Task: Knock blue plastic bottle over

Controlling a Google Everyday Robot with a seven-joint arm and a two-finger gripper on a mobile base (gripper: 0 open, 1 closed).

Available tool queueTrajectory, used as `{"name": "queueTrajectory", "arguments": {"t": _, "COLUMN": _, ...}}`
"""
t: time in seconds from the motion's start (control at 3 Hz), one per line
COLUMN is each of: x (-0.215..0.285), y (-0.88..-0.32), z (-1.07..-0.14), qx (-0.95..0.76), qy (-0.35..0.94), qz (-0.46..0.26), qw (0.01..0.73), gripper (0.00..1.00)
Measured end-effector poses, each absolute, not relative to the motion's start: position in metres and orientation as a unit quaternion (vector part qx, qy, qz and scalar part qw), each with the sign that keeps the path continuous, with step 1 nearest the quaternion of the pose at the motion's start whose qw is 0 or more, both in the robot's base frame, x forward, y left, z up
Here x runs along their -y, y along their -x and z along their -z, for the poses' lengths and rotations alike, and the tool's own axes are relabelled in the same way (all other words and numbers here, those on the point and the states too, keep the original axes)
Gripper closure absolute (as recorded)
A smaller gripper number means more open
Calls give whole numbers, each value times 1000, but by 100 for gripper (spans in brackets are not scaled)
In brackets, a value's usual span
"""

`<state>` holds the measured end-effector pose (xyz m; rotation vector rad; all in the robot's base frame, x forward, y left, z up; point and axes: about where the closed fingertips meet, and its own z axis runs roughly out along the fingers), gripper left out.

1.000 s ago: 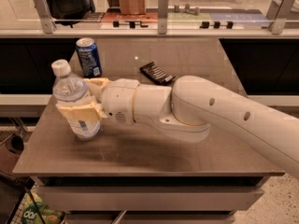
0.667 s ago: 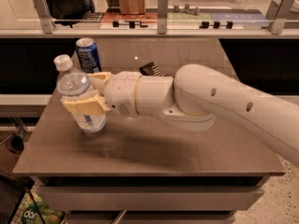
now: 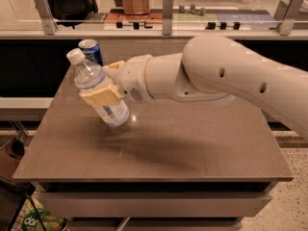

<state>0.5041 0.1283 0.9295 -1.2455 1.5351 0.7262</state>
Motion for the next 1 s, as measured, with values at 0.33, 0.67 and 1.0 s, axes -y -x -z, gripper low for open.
{"name": "queueTrajectory", "arguments": {"t": 0.33, "x": -115, "y": -496, "z": -924, "qx": -664, "qy": 533, "qz": -253, "qw": 459, "gripper": 100}}
{"name": "queueTrajectory", "arguments": {"t": 0.67, "x": -104, "y": -487, "z": -923, "qx": -692, "qy": 541, "qz": -219, "qw": 425, "gripper": 100}}
{"name": "queueTrajectory", "arguments": {"t": 1.0, "x": -100, "y": -479, "z": -932, "qx": -710, "qy": 559, "qz": -181, "qw": 387, "gripper": 100}}
